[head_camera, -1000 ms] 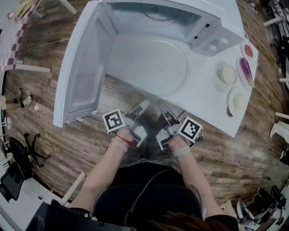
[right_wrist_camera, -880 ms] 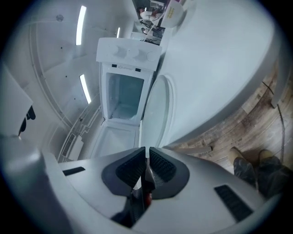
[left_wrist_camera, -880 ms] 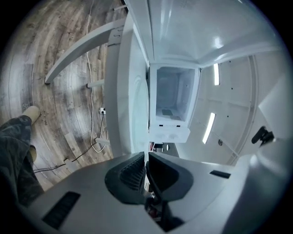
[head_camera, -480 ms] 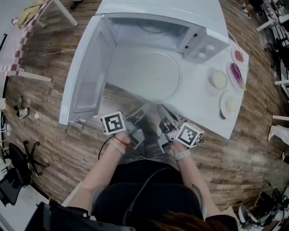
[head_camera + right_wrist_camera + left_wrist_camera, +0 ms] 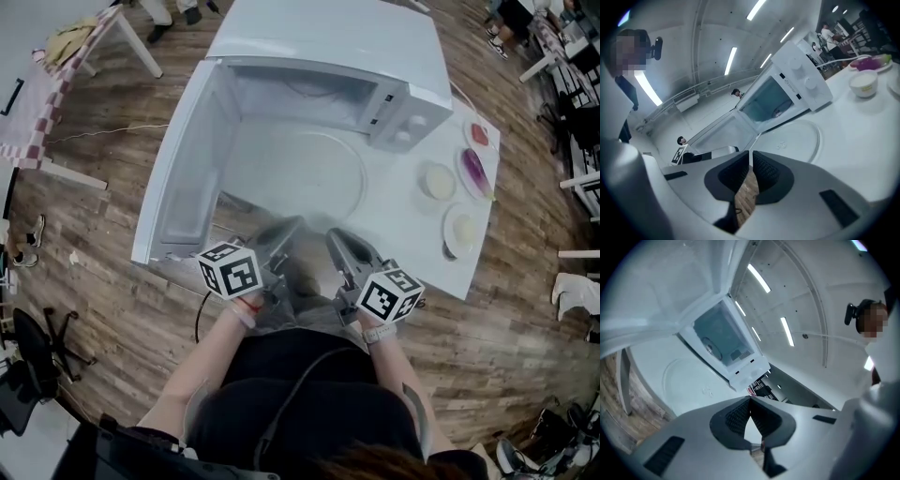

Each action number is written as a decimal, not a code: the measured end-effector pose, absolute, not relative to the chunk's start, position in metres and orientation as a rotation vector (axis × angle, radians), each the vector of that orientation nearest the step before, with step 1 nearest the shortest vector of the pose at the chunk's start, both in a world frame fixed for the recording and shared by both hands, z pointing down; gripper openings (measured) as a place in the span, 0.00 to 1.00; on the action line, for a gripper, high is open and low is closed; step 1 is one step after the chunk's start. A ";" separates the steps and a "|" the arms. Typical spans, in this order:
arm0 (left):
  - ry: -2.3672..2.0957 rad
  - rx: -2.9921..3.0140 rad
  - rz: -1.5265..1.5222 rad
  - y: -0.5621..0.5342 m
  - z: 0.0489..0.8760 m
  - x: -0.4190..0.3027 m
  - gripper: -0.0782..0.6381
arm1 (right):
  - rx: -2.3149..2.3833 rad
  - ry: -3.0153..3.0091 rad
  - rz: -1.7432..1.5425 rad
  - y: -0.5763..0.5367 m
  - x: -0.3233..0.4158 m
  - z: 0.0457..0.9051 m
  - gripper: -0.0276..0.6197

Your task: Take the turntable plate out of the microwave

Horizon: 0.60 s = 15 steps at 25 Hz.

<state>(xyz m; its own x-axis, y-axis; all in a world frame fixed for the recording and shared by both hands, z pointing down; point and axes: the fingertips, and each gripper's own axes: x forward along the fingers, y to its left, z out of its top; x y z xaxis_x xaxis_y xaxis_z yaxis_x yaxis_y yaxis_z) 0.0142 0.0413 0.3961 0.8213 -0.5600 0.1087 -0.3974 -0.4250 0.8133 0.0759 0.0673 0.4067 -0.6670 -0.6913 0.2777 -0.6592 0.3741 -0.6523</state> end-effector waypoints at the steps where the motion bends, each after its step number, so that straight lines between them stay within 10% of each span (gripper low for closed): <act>1: -0.727 2.098 -0.219 0.038 0.392 0.012 0.13 | -1.272 2.584 -1.161 0.066 0.076 0.403 0.11; 15: -1.087 2.384 -0.153 0.015 0.358 -0.023 0.12 | -1.455 2.698 -0.751 0.049 0.082 0.368 0.11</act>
<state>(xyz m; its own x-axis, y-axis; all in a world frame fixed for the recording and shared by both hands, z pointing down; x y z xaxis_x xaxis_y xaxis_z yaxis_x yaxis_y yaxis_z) -0.0229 0.0153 0.3582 0.6730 -0.7321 0.1058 -0.6746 -0.5488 0.4937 0.0816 0.0492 0.3682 -0.5748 -0.7849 0.2315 -0.7916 0.4617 -0.4004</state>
